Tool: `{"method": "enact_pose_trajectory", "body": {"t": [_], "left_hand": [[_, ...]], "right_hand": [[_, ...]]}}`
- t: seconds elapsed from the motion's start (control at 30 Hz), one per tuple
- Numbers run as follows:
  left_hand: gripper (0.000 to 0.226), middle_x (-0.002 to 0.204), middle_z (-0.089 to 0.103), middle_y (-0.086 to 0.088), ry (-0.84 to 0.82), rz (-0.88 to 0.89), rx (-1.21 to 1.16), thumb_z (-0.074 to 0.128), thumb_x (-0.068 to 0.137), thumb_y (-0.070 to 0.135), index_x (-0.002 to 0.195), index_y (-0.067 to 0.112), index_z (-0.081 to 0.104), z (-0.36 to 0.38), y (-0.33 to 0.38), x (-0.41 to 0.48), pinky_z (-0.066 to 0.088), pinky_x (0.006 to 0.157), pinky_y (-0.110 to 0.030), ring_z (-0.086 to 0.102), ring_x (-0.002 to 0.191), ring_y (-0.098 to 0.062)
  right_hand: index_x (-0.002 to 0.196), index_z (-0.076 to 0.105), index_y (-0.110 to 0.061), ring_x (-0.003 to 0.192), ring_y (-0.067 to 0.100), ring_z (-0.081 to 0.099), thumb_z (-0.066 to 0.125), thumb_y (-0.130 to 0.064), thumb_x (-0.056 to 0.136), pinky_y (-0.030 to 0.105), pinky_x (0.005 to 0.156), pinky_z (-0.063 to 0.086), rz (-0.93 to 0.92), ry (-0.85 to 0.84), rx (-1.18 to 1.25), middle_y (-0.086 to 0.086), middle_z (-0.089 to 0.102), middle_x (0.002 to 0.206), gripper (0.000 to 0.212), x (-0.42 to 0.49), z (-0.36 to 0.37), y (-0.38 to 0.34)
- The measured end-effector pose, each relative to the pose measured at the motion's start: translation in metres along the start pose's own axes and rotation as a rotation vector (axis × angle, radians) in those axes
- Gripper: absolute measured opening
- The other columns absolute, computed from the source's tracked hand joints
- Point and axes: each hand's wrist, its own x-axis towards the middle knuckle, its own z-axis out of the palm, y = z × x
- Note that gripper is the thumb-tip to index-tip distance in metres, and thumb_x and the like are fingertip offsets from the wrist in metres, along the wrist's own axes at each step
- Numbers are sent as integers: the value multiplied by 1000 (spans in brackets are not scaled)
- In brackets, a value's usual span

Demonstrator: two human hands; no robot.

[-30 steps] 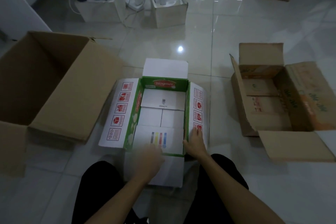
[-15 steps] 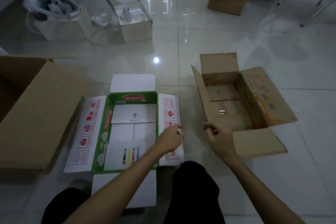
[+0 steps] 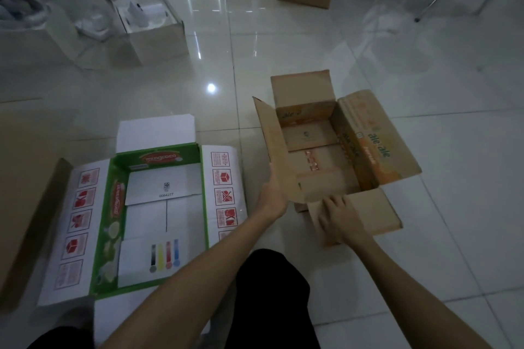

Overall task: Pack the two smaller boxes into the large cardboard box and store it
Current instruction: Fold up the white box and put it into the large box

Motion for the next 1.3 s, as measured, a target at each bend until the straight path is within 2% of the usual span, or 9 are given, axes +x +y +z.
{"method": "enact_pose_trajectory", "body": {"t": [0.17, 0.3, 0.47, 0.6, 0.73, 0.9, 1.1, 1.2, 1.3], "left_hand": [[70, 119, 61, -11, -26, -57, -2, 49, 94, 22, 148, 32, 4, -5, -2, -35, 60, 63, -31, 65, 89, -27], [73, 123, 60, -10, -74, -14, 17, 53, 91, 21, 148, 28, 9, -11, -7, -56, 58, 80, -42, 64, 98, -30], [69, 117, 64, -15, -147, -45, 131, 52, 89, 13, 148, 17, 17, -40, -17, -72, 50, 86, -32, 62, 104, -27], [60, 114, 65, -14, -62, -14, 199, 49, 90, 10, 146, 12, 27, -82, -31, -88, 49, 87, -31, 62, 102, -25], [54, 118, 63, -8, 46, -13, 210, 49, 91, 14, 142, 20, 34, -124, -54, -111, 53, 88, -39, 62, 97, -22], [51, 130, 52, -9, 167, -59, 375, 49, 91, 15, 140, 17, 36, -178, -112, -144, 45, 98, -37, 50, 118, -24], [58, 144, 36, -15, 334, -233, 571, 55, 86, 15, 140, 13, 34, -235, -183, -181, 37, 106, -41, 36, 129, -31], [63, 147, 27, -18, 389, -418, 573, 57, 85, 27, 140, 13, 30, -259, -212, -194, 32, 109, -49, 26, 134, -37], [70, 146, 25, -18, 391, -594, 463, 58, 81, 38, 139, 13, 27, -275, -232, -202, 32, 109, -52, 25, 134, -40]], "right_hand": [[128, 45, -11, 119, 34, 41, 38, -37, 92, 43, 100, 38, 27, 12, -17, 14, 48, 133, 45, -27, 15, -2], [130, 45, -12, 119, 32, 44, 44, -33, 92, 41, 98, 39, 60, -1, -5, 13, 49, 132, 43, -50, 14, -11], [132, 48, -6, 108, 38, 57, 51, -12, 88, 42, 88, 46, -21, 144, 302, 19, 59, 124, 45, -63, -21, -54], [110, 64, -2, 91, 35, 64, 51, -12, 83, 30, 80, 45, -199, 297, 417, 20, 68, 105, 32, -70, -42, -122], [110, 63, -2, 89, 18, 61, 58, -7, 88, 27, 80, 49, -332, 214, 473, 14, 66, 106, 23, -70, -38, -188], [125, 52, -9, 97, 17, 59, 57, -13, 90, 27, 81, 49, -159, -60, 498, 0, 56, 111, 36, -60, 1, -242], [95, 52, -12, 76, 19, 63, 69, -9, 72, 23, 59, 51, 3, -85, 447, 3, 63, 91, 29, -47, 44, -249], [103, 46, -14, 75, 13, 61, 79, -17, 67, 22, 53, 47, 108, -85, 480, 0, 59, 89, 48, -44, 61, -243], [115, 37, -14, 90, 22, 63, 83, -18, 65, 33, 66, 56, 172, -137, 542, 6, 59, 104, 68, -36, 71, -237]]}}
